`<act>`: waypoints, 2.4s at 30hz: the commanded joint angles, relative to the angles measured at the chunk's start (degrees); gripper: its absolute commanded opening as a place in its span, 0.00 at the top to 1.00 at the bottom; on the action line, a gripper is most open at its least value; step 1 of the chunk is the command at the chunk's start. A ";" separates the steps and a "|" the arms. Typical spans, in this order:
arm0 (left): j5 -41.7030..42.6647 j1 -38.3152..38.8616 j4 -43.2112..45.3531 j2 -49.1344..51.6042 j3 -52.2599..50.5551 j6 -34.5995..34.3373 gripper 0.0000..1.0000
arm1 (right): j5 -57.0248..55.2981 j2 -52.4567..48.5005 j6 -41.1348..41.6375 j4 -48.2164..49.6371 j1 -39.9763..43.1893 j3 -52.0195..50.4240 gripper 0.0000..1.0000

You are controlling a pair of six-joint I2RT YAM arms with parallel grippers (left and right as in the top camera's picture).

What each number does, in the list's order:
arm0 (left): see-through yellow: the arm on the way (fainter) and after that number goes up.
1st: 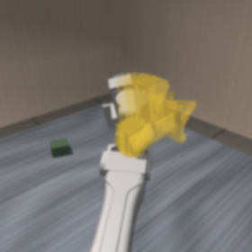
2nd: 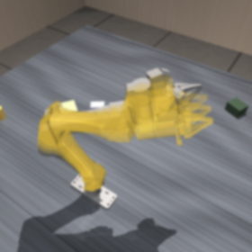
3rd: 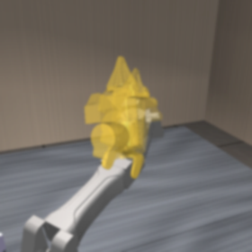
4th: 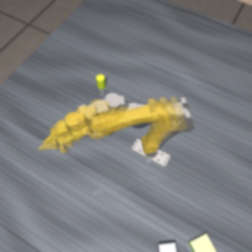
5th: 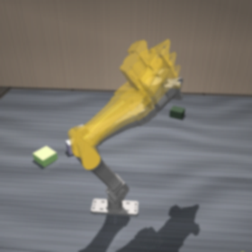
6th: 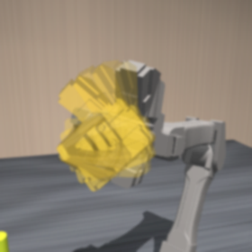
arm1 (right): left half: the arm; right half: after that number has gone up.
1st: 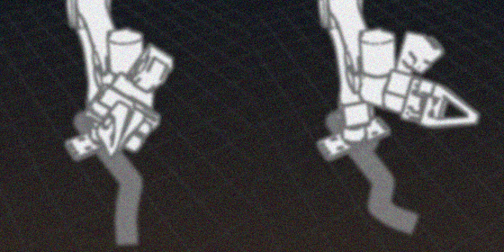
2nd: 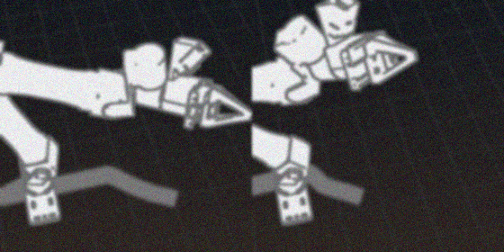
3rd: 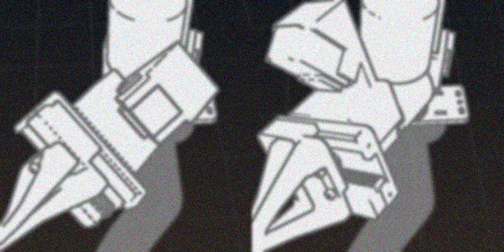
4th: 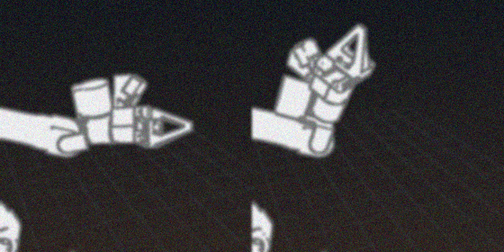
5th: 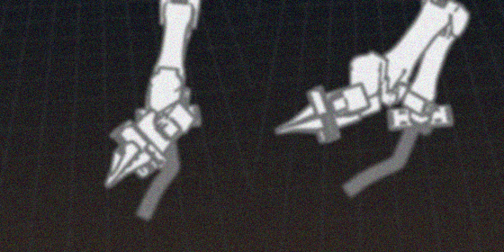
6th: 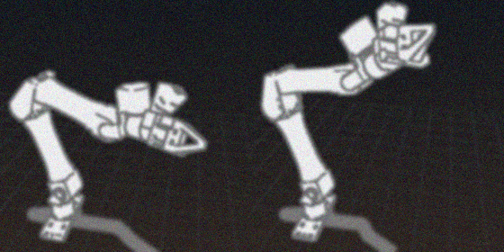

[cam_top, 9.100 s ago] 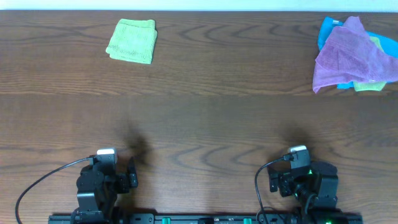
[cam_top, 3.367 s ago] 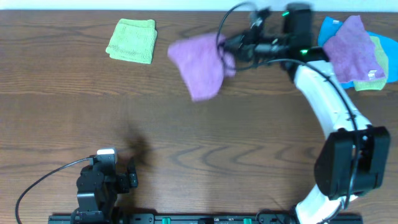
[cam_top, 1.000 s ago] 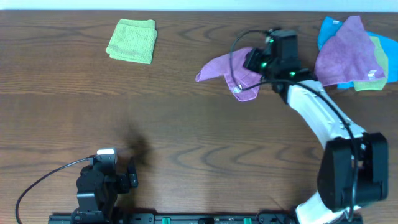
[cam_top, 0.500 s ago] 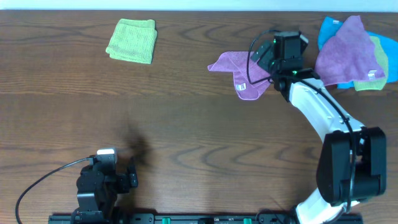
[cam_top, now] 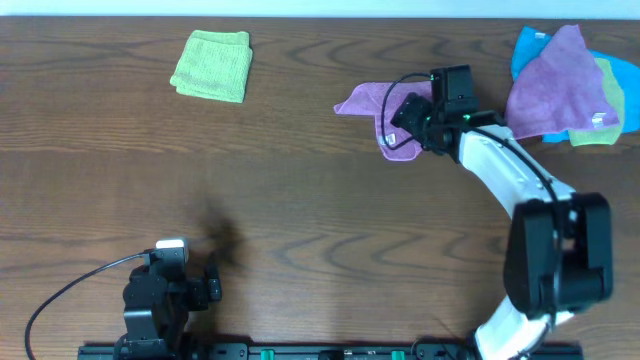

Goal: Fold the cloth
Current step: 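Drag the purple cloth down and lay it on the table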

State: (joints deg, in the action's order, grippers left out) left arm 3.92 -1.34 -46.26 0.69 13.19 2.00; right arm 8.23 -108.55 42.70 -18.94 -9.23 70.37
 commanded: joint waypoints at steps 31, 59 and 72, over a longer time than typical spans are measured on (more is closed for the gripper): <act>0.17 0.02 -2.36 -0.33 -2.16 1.03 0.05 | -5.88 -7.61 11.50 3.37 1.57 -0.35 0.62; 0.17 0.02 -2.36 -0.33 -2.16 1.03 0.05 | -10.38 14.49 -4.94 -37.99 -4.35 -0.35 0.99; 0.17 0.02 -2.36 -0.33 -2.16 1.03 0.05 | -15.61 19.80 -5.99 -48.98 -3.69 -0.35 0.99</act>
State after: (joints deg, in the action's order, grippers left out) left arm 3.90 -1.34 -46.26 0.62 13.19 2.00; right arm -2.22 -89.71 36.56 -65.82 -13.04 70.24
